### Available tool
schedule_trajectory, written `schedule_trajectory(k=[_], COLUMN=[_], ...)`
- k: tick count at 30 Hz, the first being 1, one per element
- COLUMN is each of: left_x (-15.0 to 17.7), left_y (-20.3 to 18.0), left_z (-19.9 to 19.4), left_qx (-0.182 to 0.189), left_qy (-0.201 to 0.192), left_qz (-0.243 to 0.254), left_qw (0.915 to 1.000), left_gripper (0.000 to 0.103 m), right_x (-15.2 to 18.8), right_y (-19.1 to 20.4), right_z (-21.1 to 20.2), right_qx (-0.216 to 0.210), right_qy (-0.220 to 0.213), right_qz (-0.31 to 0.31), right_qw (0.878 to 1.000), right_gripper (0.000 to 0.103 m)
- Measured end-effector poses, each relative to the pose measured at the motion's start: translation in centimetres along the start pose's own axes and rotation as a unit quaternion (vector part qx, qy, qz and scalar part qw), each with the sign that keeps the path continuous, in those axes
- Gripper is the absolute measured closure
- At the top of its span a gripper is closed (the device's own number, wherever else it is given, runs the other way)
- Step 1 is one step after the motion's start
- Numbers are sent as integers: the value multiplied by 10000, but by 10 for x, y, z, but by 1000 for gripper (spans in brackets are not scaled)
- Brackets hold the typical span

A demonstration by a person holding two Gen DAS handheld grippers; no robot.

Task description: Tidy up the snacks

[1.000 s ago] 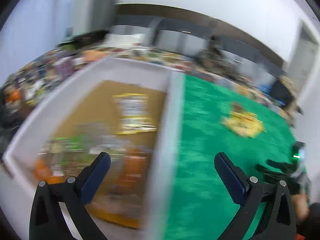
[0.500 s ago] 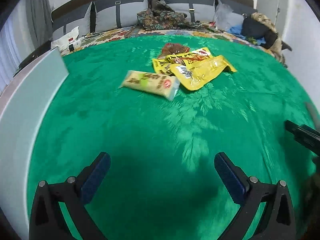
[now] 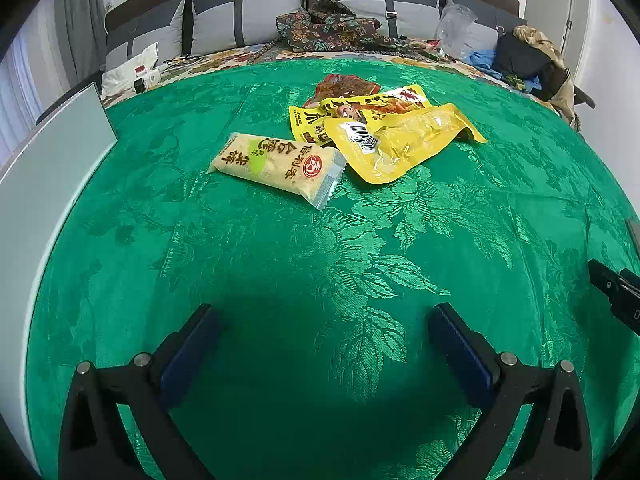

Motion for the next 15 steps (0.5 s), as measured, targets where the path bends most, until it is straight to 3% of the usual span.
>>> schedule_trajectory(k=[15], left_x=[0], left_y=[0], left_z=[1], left_qx=[-1], left_qy=[-1], left_qz=[-4], left_qw=[10000], left_gripper=[0], right_x=[0], right_y=[-1], right_z=[0], right_qx=[0], right_qy=[2], right_qz=[-1], right_qw=[10000], right_gripper=[15])
Point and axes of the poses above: each gripper's, at about its wrist camera, not at the fingertips, and z roughly the way its jaws point, y to its left, x to its underside, the point moved 4 cm from there along z, roughly the way its jaws point, and after that the axes turned 4 degrees about -y, right-handed, at the moved point
